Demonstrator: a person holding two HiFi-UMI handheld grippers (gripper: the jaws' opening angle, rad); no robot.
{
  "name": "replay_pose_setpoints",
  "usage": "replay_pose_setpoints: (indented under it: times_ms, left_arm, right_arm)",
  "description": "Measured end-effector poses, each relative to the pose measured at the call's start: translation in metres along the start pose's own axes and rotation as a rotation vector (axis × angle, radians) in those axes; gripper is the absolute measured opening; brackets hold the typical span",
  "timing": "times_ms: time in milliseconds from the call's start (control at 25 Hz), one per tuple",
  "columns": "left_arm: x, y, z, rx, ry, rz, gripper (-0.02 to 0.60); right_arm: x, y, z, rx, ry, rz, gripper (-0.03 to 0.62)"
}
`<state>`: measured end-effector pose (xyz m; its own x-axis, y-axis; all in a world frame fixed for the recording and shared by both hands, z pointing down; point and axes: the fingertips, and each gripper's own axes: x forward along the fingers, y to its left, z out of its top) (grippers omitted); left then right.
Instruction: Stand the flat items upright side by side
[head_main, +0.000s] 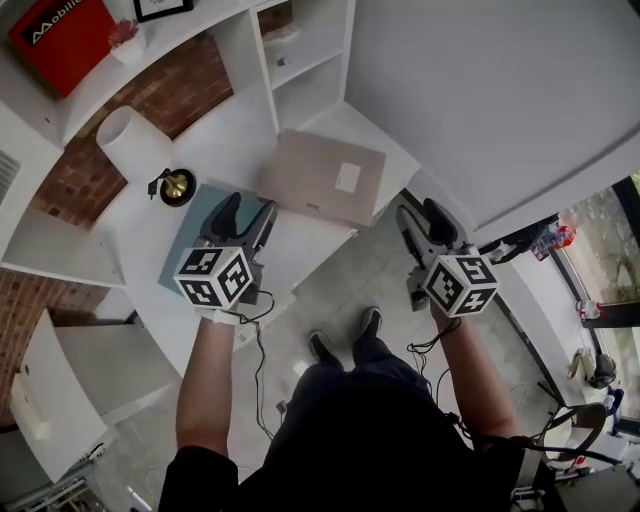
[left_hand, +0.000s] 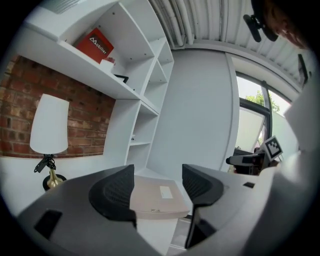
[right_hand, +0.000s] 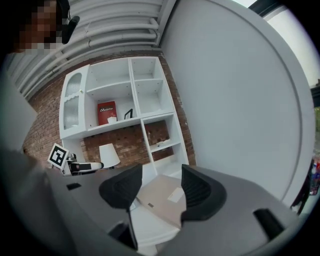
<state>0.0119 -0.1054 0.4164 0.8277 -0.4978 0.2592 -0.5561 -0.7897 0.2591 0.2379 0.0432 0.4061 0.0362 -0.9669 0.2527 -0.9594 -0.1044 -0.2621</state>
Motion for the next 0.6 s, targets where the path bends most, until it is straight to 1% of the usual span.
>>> replay_pose_setpoints:
  times_ms: [160, 320, 440, 600]
  left_arm:
    - [0.032, 0.020, -0.016, -0.067, 0.077, -0.042, 0.282]
    - [0.071, 0.033, -0.037, -0.077, 0.202, -0.067, 0.282]
    - [0.103, 0.046, -0.051, -0.063, 0.295, -0.054, 0.282]
    - [0.153, 0.076, -0.062, -0.065, 0.375, 0.002, 0.282]
  right_arm:
    - [0.029, -0.014, -0.017, 0.053, 0.043, 0.010, 0.240]
    - [0.067, -0.033, -0.038, 0.161, 0.094, 0.043, 0.242]
    - [0.101, -0.048, -0.053, 0.247, 0.137, 0.055, 0.243]
    - [0.142, -0.078, -0.070, 0.283, 0.209, 0.052, 0.249]
